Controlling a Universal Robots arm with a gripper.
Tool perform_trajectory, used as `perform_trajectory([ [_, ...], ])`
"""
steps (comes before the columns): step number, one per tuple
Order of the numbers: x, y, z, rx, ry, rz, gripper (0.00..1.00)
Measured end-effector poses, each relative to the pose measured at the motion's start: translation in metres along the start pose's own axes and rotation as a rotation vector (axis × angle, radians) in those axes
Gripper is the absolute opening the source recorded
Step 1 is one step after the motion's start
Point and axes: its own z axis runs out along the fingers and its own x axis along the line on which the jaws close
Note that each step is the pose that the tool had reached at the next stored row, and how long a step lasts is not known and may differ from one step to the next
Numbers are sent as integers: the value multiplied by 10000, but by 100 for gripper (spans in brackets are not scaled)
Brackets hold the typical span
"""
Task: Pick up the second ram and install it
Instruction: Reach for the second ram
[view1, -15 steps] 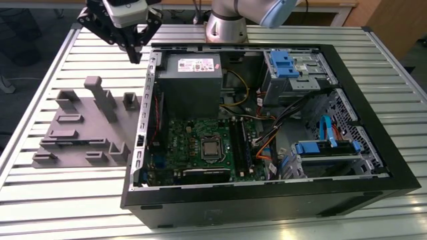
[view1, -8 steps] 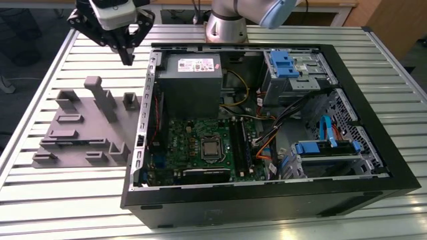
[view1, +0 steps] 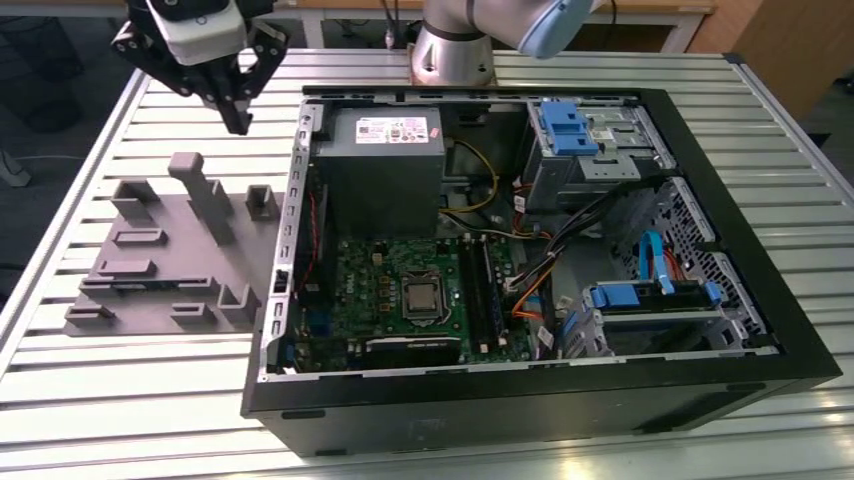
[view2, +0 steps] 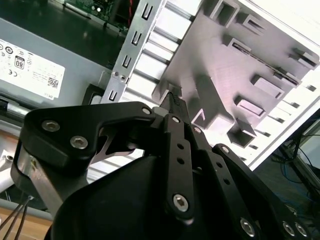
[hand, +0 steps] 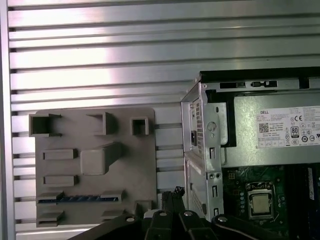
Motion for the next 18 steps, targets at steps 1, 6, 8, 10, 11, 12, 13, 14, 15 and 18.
perform_trajectory([
  [1, 12, -6, 0, 0, 0, 0, 11],
  [6, 92, -31, 2, -1, -1, 0, 11],
  [8, 126, -38, 3, 0, 0, -1, 11],
  [10, 151, -43, 5, 0, 0, 0, 11],
  [11, 165, -45, 5, 0, -1, -1, 11],
  [12, 178, -47, 7, 0, 0, 0, 11],
  [13, 188, -48, 9, 0, 0, 0, 11],
  [14, 194, -49, 12, -1, -1, 0, 11],
  [15, 199, -50, 14, -1, -1, 0, 11],
  [18, 226, -53, 20, 0, -1, 0, 11],
])
